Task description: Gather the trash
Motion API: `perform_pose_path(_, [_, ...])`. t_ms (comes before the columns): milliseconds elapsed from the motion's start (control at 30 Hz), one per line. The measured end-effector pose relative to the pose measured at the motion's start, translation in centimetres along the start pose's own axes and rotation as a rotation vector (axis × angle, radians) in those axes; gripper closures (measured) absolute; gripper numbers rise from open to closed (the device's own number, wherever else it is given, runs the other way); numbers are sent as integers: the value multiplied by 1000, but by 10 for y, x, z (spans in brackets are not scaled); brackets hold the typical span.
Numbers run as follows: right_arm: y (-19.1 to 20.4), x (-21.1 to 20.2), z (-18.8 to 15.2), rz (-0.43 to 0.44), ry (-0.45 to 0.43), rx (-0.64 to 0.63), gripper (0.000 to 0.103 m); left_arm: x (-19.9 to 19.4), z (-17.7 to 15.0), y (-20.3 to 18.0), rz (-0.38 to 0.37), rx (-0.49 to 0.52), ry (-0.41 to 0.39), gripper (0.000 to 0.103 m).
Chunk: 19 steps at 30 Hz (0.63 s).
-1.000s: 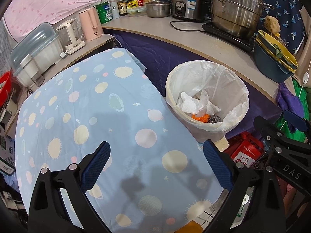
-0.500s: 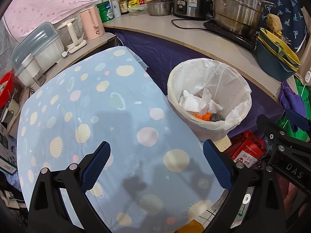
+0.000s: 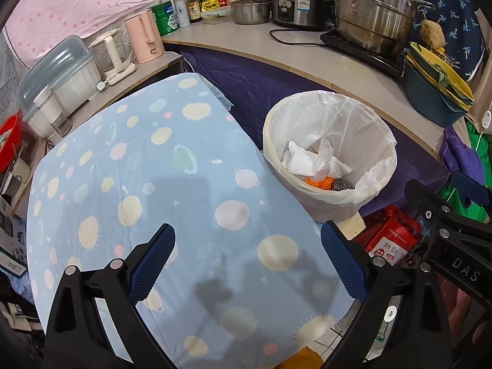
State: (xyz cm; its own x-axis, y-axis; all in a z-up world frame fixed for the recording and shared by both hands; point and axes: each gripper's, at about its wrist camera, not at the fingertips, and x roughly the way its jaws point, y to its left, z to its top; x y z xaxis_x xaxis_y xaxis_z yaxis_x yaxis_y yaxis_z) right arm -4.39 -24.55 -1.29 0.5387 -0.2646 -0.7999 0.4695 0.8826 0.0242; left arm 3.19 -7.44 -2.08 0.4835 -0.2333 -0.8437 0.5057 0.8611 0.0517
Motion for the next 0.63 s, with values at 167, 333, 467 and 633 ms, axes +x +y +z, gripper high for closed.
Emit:
perform_pose_path(167, [-1,0,0,2,0,1,18,0,0,-1,0,0,0,12])
perform_pose_path(333, [-1,0,-1,3,-2,3,18,0,0,-1,1,2,-2,12])
perform_pose_path(467, [0,1,-1,5,1,5,18,0,0,-1,0,-4,-1,12])
perform_pose_path(633, [1,3,-2,10,11,9,17,1,-2,-1,-3,-3,4,12])
